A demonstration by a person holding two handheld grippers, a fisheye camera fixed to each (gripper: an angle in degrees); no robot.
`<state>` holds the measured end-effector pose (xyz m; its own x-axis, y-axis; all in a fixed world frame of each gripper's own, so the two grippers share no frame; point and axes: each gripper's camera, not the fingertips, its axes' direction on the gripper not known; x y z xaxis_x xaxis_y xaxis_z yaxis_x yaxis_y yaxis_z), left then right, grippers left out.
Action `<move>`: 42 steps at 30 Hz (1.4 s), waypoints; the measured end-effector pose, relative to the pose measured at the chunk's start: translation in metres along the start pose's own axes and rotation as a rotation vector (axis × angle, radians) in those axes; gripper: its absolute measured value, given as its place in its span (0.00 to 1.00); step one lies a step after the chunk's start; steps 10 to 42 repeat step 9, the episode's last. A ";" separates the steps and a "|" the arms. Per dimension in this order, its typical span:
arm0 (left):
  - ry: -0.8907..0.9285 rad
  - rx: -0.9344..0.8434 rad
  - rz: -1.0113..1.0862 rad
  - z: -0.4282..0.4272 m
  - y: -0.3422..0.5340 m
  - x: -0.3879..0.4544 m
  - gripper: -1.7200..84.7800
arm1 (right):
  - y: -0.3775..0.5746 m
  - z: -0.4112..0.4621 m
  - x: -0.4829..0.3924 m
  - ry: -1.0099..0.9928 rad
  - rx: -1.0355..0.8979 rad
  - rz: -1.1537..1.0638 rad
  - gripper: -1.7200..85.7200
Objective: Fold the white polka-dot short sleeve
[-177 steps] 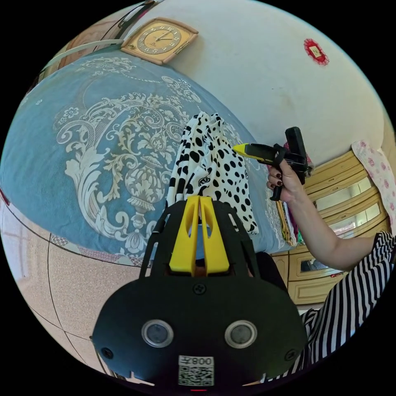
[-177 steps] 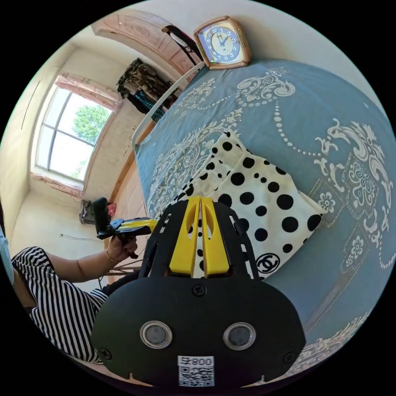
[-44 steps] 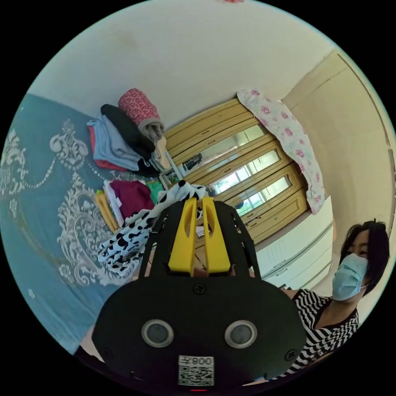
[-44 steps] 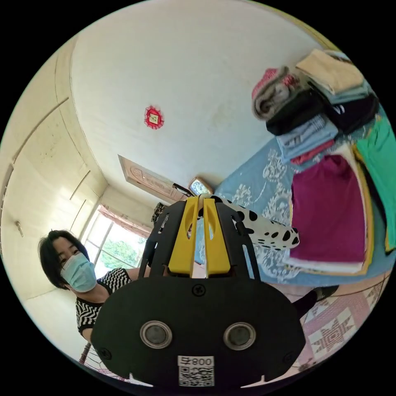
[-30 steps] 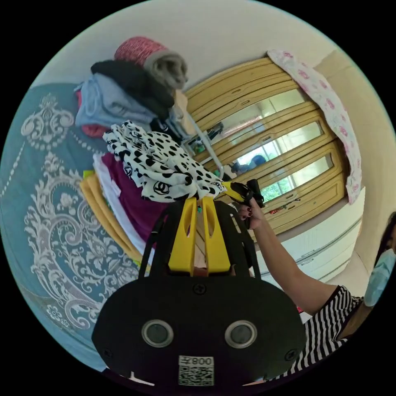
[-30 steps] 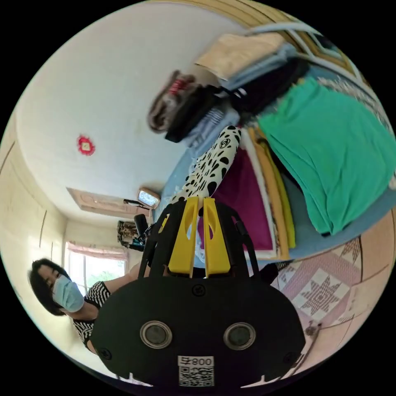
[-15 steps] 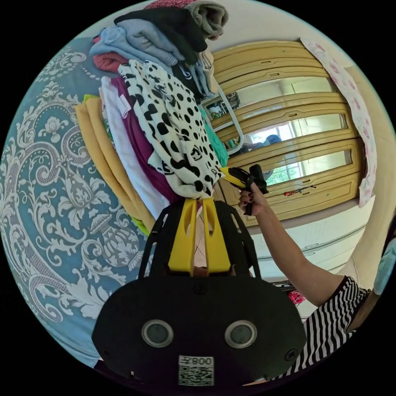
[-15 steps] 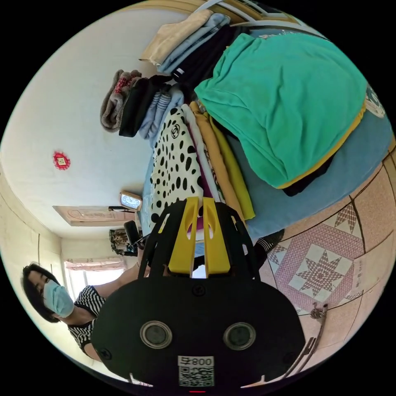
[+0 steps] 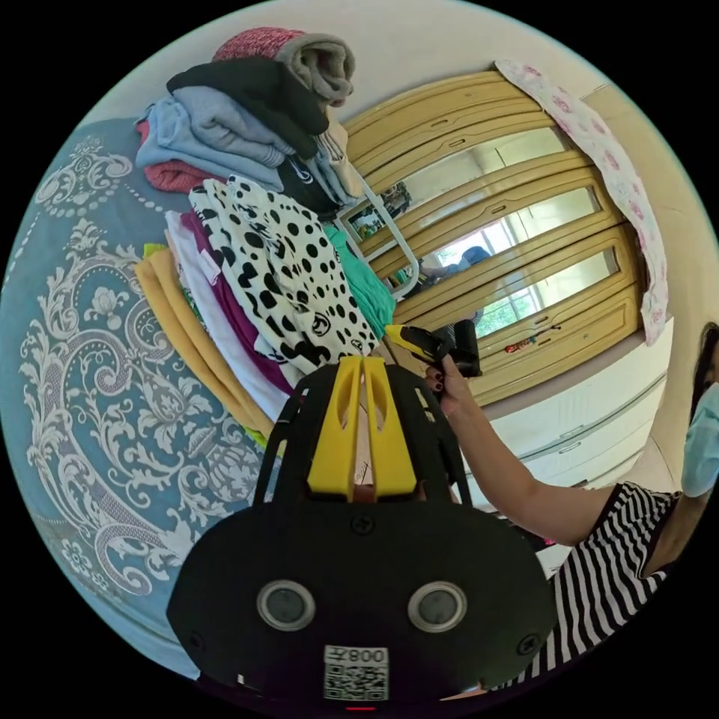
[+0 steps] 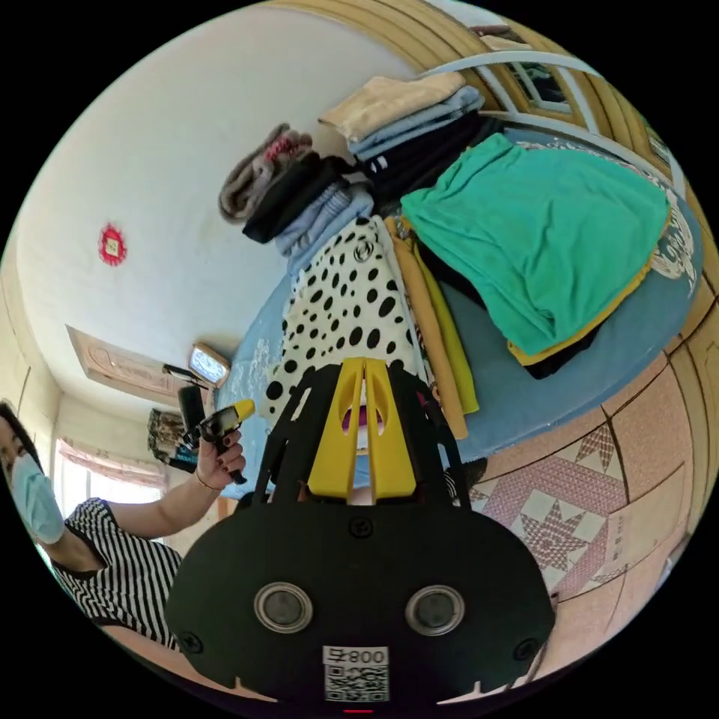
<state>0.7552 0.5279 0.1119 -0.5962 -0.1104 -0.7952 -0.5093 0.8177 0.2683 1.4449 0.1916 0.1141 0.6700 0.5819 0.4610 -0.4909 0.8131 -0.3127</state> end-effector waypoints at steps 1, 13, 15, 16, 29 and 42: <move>-0.031 -0.021 0.001 0.004 -0.002 -0.006 0.03 | -0.002 0.008 -0.002 0.035 -0.035 -0.004 0.02; 0.012 -0.018 -0.014 -0.015 0.004 -0.081 0.05 | -0.005 -0.009 -0.027 0.131 0.041 -0.042 0.03; 0.012 -0.018 -0.014 -0.015 0.004 -0.081 0.05 | -0.005 -0.009 -0.027 0.131 0.041 -0.042 0.03; 0.012 -0.018 -0.014 -0.015 0.004 -0.081 0.05 | -0.005 -0.009 -0.027 0.131 0.041 -0.042 0.03; 0.012 -0.018 -0.014 -0.015 0.004 -0.081 0.05 | -0.005 -0.009 -0.027 0.131 0.041 -0.042 0.03; 0.012 -0.018 -0.014 -0.015 0.004 -0.081 0.05 | -0.005 -0.009 -0.027 0.131 0.041 -0.042 0.03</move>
